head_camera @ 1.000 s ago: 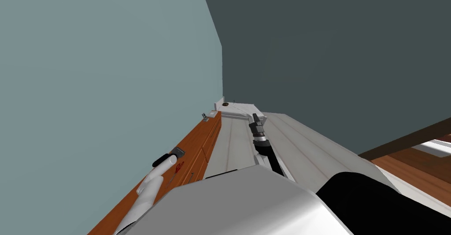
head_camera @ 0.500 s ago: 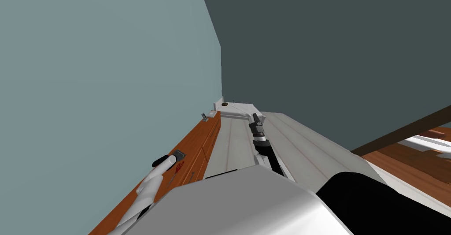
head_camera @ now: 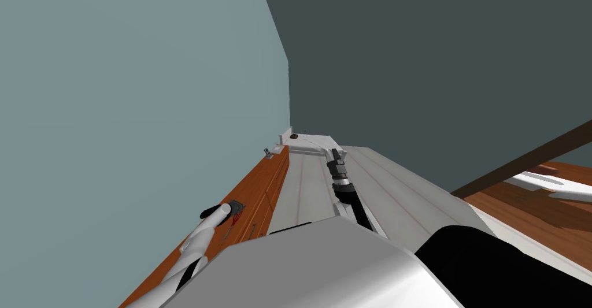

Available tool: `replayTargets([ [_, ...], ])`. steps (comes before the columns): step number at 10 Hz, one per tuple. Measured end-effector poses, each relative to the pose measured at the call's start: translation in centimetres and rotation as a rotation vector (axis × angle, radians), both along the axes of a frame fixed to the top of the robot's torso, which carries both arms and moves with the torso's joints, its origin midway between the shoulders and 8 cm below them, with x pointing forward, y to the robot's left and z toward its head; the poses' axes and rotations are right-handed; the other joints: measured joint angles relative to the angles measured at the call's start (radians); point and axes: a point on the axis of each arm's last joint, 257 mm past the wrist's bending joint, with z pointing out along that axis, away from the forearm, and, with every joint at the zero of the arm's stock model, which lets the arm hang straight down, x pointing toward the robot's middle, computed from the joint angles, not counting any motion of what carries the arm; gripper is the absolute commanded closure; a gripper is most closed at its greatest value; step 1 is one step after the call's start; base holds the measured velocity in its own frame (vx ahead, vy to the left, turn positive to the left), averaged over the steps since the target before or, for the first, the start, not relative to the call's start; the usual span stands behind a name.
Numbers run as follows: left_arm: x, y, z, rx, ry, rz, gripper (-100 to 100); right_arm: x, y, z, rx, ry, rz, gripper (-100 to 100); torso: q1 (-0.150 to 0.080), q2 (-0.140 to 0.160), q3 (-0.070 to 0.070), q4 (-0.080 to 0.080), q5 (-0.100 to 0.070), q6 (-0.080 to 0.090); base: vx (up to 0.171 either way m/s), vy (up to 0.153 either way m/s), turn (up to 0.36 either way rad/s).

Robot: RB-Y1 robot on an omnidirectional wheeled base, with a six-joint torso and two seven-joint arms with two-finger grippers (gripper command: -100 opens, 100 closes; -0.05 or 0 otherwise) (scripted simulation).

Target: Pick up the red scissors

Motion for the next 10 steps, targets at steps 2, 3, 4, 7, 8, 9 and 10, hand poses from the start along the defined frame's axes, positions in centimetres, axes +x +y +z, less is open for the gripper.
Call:
replayTargets([
  [2,-0.8,-0.3,-0.9,-0.045,0.036,0.021,-100,0.0,0.0,0.0,0.000,0.000,0.000,0,0.001,0.000,0.000,0.000,0.000,0.000,-0.035,0.038,-0.027],
  [3,-1.2,-0.6,-1.5,-0.071,0.058,0.033,-100,0.0,0.0,0.0,0.000,0.000,0.000,0,0.001,0.000,0.000,0.000,0.000,0.000,-0.050,0.057,-0.054],
  [4,-1.8,-1.0,-2.0,-0.104,0.084,0.048,-100,0.0,0.0,0.0,0.000,0.000,0.000,0,0.002,0.001,0.001,0.000,0.000,0.000,-0.063,0.073,-0.044],
  [7,-3.2,-1.9,-3.2,-0.182,0.145,0.082,-100,0.0,0.0,0.0,0.000,0.000,0.000,0,0.002,0.001,0.001,0.000,0.000,0.000,-0.052,0.052,-0.012],
  [8,-3.7,-2.3,-3.5,-0.206,0.165,0.091,-100,0.0,0.0,0.0,0.000,0.000,0.000,0,0.002,0.002,0.001,0.000,0.000,0.000,-0.060,0.053,-0.020],
  [9,-4.3,-2.7,-3.8,-0.231,0.186,0.103,-100,0.0,0.0,0.0,0.000,0.000,0.000,0,0.002,0.002,0.001,0.000,0.000,0.000,-0.055,0.048,-0.007],
  [10,-5.0,-3.3,-4.4,-0.258,0.207,0.114,-100,0.0,0.0,0.0,0.000,0.000,0.000,0,0.001,0.002,0.001,0.000,0.000,0.000,-0.059,0.059,-0.005],
])
